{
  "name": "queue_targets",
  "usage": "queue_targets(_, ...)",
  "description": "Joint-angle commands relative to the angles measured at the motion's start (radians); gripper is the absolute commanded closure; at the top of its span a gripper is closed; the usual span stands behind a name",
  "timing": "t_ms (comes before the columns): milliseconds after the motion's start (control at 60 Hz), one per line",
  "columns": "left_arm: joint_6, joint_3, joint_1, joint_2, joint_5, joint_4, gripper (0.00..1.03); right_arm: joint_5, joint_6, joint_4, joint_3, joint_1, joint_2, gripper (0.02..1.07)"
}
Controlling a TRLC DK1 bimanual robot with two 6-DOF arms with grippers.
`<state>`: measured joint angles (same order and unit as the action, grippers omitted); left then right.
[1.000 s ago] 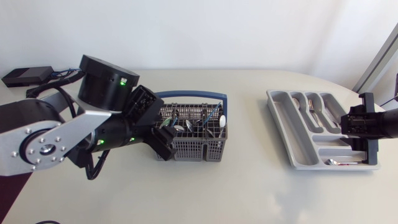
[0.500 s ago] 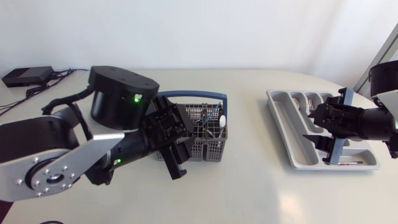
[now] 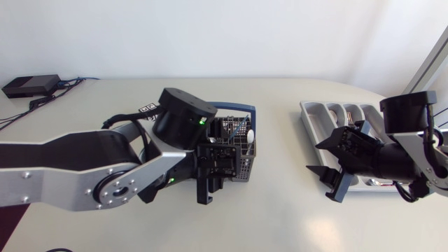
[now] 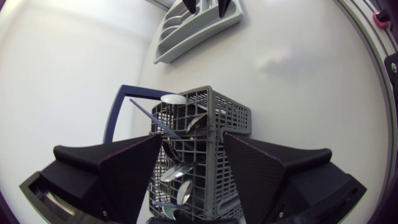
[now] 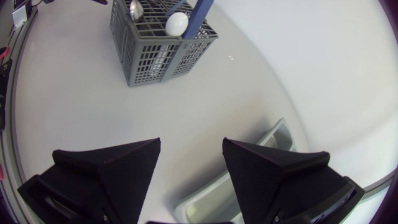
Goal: Transfer all utensils from the basket to the drawer tray.
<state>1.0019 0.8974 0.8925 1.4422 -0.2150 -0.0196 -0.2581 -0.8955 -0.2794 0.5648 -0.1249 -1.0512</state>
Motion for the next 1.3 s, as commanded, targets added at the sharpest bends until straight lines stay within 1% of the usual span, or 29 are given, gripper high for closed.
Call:
queue_targets(0, 0.075, 0.055, -0.003, 0.038, 0.000, 0.012, 0.32, 0.003, 0.050, 0.019, -0.036, -0.024, 0.023, 0.34)
queue_targets(83, 0.116, 0.077, -0.003, 0.070, 0.000, 0.012, 0.36, 0.003, 0.067, 0.032, -0.052, -0.041, 0.037, 0.34)
queue_targets(150, 0.158, 0.097, -0.003, 0.098, 0.002, 0.015, 0.44, 0.003, 0.078, 0.042, -0.063, -0.055, 0.043, 0.34)
queue_targets(200, 0.179, 0.110, -0.004, 0.115, 0.003, 0.015, 0.46, 0.003, 0.084, 0.045, -0.068, -0.061, 0.048, 0.34)
queue_targets(250, 0.202, 0.118, -0.006, 0.124, 0.008, 0.010, 0.50, 0.003, 0.090, 0.045, -0.071, -0.068, 0.056, 0.34)
queue_targets(367, 0.257, 0.138, -0.021, 0.150, 0.009, 0.007, 0.54, 0.002, 0.102, 0.045, -0.079, -0.081, 0.066, 0.34)
queue_targets(483, 0.302, 0.156, -0.038, 0.165, 0.031, 0.000, 0.69, 0.002, 0.112, 0.062, -0.095, -0.093, 0.080, 0.34)
queue_targets(550, 0.313, 0.169, -0.044, 0.175, 0.039, -0.013, 0.72, 0.002, 0.112, 0.068, -0.100, -0.096, 0.083, 0.34)
queue_targets(650, 0.319, 0.183, -0.052, 0.193, 0.062, -0.031, 0.80, 0.002, 0.112, 0.074, -0.105, -0.097, 0.083, 0.34)
queue_targets(683, 0.322, 0.184, -0.052, 0.201, 0.063, -0.034, 0.80, 0.002, 0.112, 0.082, -0.108, -0.097, 0.083, 0.34)
queue_targets(717, 0.325, 0.187, -0.052, 0.204, 0.066, -0.039, 0.83, 0.002, 0.112, 0.085, -0.108, -0.097, 0.083, 0.34)
queue_targets(800, 0.330, 0.198, -0.053, 0.207, 0.082, -0.060, 0.94, 0.002, 0.112, 0.089, -0.109, -0.099, 0.083, 0.34)
queue_targets(833, 0.330, 0.201, -0.053, 0.205, 0.085, -0.066, 1.00, 0.003, 0.112, 0.092, -0.111, -0.101, 0.082, 0.34)
queue_targets(1283, 0.297, 0.215, -0.079, 0.076, 0.092, -0.088, 1.00, 0.048, 0.158, 0.103, -0.123, -0.208, 0.085, 0.34)
